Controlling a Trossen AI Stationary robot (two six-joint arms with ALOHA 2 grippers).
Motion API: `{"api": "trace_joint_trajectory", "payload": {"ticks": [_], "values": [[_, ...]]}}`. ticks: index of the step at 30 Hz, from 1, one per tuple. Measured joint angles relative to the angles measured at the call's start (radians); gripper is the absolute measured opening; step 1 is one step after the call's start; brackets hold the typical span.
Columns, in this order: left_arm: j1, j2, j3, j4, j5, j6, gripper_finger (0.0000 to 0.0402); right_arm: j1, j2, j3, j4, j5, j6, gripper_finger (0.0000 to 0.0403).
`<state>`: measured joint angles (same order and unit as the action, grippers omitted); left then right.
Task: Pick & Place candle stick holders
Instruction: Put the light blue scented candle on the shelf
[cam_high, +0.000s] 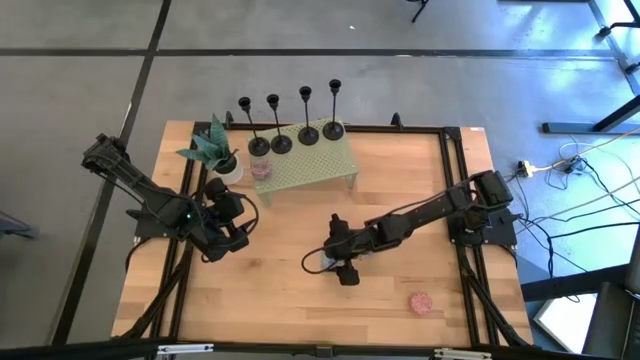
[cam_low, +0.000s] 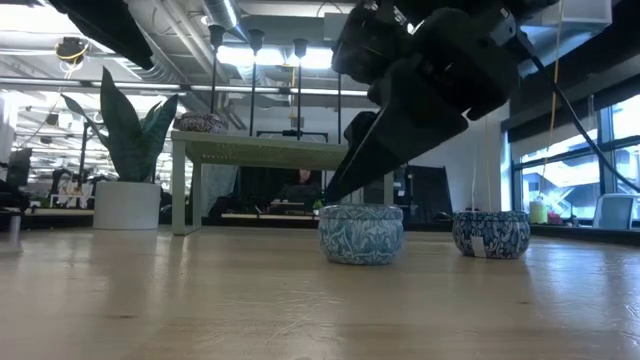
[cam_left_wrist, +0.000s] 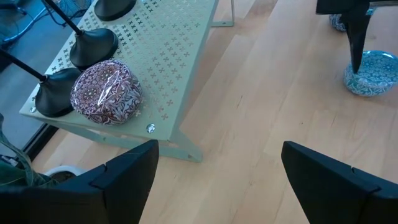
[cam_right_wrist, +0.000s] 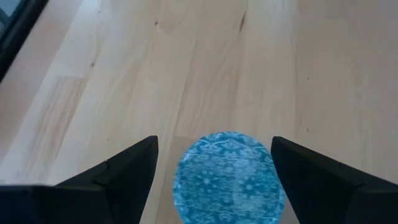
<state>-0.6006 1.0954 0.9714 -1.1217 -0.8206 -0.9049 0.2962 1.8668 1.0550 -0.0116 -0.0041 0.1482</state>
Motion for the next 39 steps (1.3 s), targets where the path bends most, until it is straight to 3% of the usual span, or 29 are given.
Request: {"api": "trace_joint_trajectory", "payload": {"ticks": [20,24,31,39], "values": [[0.0,0.0,0.0,0.0,0.0,0.001,0.0338,0.0,0.005,0.0,-0.015,0.01,0.0,0.0317],[0.0,0.0,0.0,0.0,0.0,0.001,0.0338,0.0,0.005,0.0,-0.015,0.057,-0.036,0.0317],[0.0,0.0,0.0,0.0,0.0,-0.001,0.0338,0.0,0.005,0.0,-0.026,0.007,-0.001,0.0317],[0.0,0.0,0.0,0.0,0.001,-0.001,0.0338,0.0,0.003,0.0,-0.087,0.034,0.002,0.0317]]}}
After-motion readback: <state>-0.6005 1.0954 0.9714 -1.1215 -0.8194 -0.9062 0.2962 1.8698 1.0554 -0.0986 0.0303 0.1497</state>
